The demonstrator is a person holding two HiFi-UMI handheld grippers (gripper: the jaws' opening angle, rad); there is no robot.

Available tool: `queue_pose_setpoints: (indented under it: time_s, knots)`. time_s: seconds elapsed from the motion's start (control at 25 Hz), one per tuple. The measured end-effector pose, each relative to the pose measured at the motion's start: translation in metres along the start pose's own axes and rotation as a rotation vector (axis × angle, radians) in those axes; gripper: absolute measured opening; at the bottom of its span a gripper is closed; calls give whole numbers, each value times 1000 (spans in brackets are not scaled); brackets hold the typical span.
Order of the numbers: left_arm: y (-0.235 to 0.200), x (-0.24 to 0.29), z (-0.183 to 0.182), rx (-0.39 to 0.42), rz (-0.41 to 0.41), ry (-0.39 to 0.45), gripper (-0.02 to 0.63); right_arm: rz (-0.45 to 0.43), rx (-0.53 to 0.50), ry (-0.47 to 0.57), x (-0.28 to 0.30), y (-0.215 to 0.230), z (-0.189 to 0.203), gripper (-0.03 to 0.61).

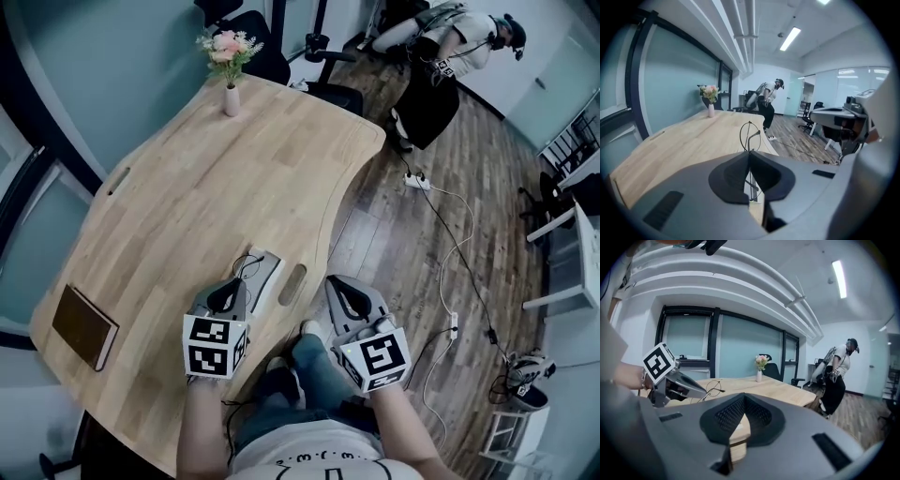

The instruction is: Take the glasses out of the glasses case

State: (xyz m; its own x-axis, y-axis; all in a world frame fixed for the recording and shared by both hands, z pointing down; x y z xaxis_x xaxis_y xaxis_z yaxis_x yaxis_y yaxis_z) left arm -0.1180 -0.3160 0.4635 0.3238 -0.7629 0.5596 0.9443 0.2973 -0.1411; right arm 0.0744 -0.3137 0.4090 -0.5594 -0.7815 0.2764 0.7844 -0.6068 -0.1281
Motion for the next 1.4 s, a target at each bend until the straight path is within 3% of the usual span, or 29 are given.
queue_pose_setpoints:
  time_s: [0.32, 0.68, 1.12, 1.4]
  knots:
    - [19, -53, -36, 27, -6, 294, 23, 21, -53, 92, -23, -13, -32, 9]
    - [54, -110, -68, 65, -120, 567, 23, 16, -105, 223, -65, -5, -74, 9]
    - [109, -166, -81, 179, -240, 709, 23, -5, -174, 315, -125, 11, -98, 9]
    - [139, -196, -80, 210, -244, 790, 23, 4, -174, 359, -157, 23, -99, 9]
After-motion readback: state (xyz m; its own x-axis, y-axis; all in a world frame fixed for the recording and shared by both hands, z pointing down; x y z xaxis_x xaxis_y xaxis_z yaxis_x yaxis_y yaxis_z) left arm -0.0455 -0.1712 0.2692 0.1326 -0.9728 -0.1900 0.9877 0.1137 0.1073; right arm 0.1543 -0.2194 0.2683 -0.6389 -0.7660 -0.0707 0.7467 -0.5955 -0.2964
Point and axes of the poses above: the fingertips, and each gripper's own axes: x forward along the fingers, y to its right, z out of its underside, the point moved 4 cm from there along -x, backward along the fingers, and after that the axes turned 4 degrees about -x, right-handed, at the moved point
